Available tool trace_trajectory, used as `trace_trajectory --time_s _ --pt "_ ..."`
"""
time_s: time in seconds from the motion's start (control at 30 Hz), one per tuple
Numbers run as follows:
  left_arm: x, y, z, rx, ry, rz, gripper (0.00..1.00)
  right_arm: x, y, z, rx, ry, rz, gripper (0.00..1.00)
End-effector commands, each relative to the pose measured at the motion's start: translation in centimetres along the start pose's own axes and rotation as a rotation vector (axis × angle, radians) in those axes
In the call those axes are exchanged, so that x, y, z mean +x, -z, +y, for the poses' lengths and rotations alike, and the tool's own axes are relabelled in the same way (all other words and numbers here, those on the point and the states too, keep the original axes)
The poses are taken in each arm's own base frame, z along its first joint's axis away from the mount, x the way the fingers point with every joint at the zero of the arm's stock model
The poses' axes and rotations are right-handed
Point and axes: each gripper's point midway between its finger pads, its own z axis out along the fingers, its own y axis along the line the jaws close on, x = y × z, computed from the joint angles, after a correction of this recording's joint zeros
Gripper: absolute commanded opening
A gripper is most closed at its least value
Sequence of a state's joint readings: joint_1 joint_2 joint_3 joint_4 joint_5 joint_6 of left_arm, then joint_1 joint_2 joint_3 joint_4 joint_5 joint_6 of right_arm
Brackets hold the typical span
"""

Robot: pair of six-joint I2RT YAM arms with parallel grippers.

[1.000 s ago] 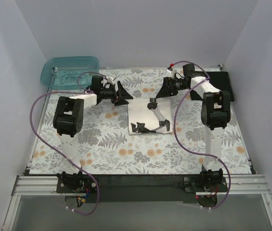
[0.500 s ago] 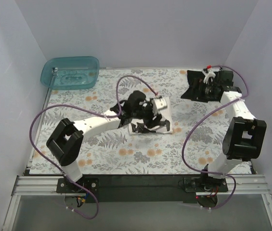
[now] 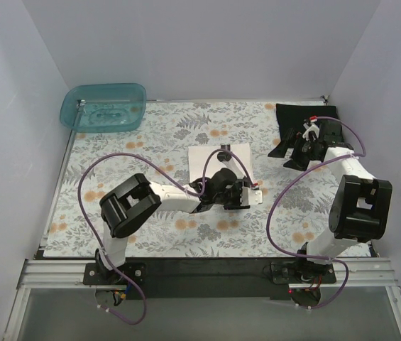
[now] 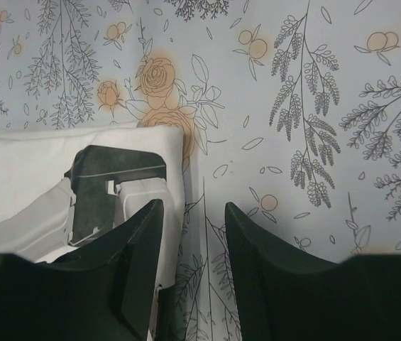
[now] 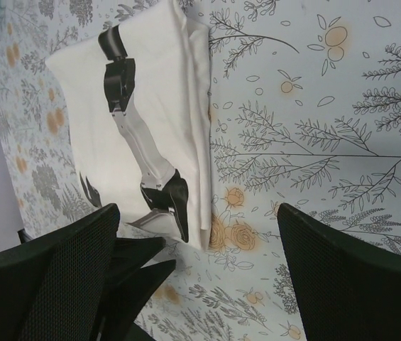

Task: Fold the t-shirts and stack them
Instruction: Neatly place the folded tshirt to the corner

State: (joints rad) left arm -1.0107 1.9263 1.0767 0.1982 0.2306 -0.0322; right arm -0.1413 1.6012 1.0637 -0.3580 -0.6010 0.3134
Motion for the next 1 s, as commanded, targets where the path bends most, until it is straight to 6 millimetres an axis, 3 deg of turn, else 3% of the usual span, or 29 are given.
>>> trace_trajectory --time_s 0.0,0.27,0.47,0.57,0.7,0.97 --pt "-1.8 -0.9 1.5 -0.064 -0.085 -0.06 0.39 -1.1 0.2 0.0 -0.005 -0.03 -0.046 0.98" --pt "-1.2 -3.1 1.7 -0.08 -0.096 -0.065 0.35 0.4 -0.2 -0.6 -0.014 -0.054 -0.027 0.98" --pt "-0.2 -3.7 1.5 -0.084 -0.089 -0.049 0.19 1.5 -0.8 -1.1 -0.017 -0.102 -0.021 0.98" --pt "-1.0 -3.3 2.4 -0.131 -0.07 -0.076 0.0 2.3 -1.4 -1.3 -0.044 -0.148 -0.019 0.98" --pt "-3.5 -1.9 3.3 -0.129 0.027 -0.154 0.0 3.4 -2.4 -1.5 -0.065 -0.204 -0.01 0.98" --pt "-6.1 0.5 5.8 -0.134 0.132 -0.238 0.0 5.0 -4.9 -0.6 -0.111 -0.287 0.011 0.94"
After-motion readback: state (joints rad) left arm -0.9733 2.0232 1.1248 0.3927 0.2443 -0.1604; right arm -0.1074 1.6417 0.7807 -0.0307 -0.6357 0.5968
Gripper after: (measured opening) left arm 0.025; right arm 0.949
